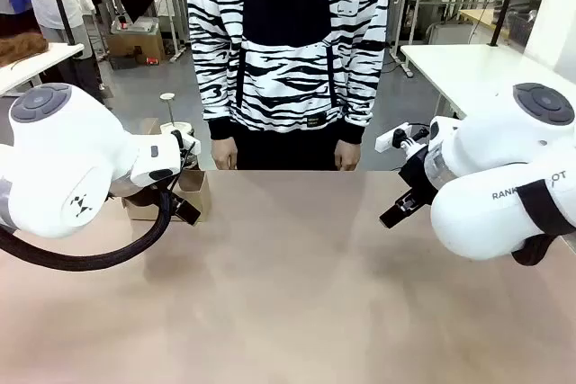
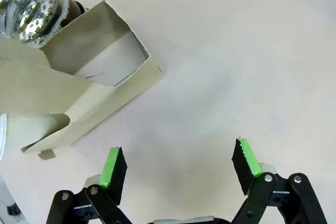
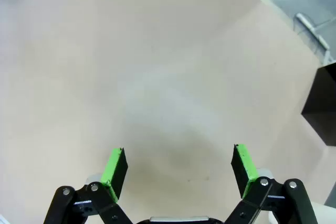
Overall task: Pour a drink into a cup and package it in a carrier.
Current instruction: Pick up the 600 ml Paper Cup and place it in the middle top area of the table.
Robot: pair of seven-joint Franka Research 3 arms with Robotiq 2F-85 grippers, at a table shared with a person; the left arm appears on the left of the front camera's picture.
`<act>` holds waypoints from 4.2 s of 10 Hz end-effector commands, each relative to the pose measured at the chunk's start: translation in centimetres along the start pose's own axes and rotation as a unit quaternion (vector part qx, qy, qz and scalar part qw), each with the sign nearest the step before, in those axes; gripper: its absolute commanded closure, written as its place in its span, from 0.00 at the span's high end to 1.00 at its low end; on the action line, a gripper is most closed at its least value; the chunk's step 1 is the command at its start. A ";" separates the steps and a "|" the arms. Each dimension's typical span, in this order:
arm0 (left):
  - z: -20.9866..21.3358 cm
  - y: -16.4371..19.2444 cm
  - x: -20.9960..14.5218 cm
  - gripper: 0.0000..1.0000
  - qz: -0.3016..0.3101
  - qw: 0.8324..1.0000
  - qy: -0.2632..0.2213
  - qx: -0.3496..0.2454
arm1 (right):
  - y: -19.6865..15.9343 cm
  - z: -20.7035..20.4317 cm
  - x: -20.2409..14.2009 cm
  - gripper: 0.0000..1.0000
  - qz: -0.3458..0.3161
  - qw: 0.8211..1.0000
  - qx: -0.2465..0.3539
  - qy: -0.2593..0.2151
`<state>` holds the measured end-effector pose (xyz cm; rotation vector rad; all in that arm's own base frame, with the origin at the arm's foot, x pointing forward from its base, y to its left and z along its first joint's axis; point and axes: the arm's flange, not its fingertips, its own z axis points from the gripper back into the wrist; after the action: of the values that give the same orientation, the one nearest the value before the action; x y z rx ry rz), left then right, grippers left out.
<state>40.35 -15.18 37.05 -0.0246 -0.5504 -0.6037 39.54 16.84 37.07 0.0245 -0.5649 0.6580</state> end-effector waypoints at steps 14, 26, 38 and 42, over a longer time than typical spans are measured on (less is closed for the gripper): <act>0.0 0.0 0.0 1.00 0.000 1.000 0.000 0.000 | 1.2 11.0 6.1 1.00 0.031 0.997 -0.029 -0.058; 0.0 0.0 0.0 1.00 0.000 1.000 0.000 0.000 | -14.8 27.4 -7.1 1.00 0.142 0.964 0.159 -0.156; 0.0 0.0 0.0 1.00 0.000 1.000 0.000 0.000 | -32.2 19.4 -23.8 1.00 0.125 0.924 0.168 -0.320; 0.0 0.0 0.0 1.00 0.000 1.000 0.000 0.000 | -31.4 20.8 -23.7 1.00 0.128 0.928 0.154 -0.313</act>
<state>40.36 -15.22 37.04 -0.0230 -0.5502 -0.6042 32.86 -25.83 46.66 0.5001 -1.0662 0.9743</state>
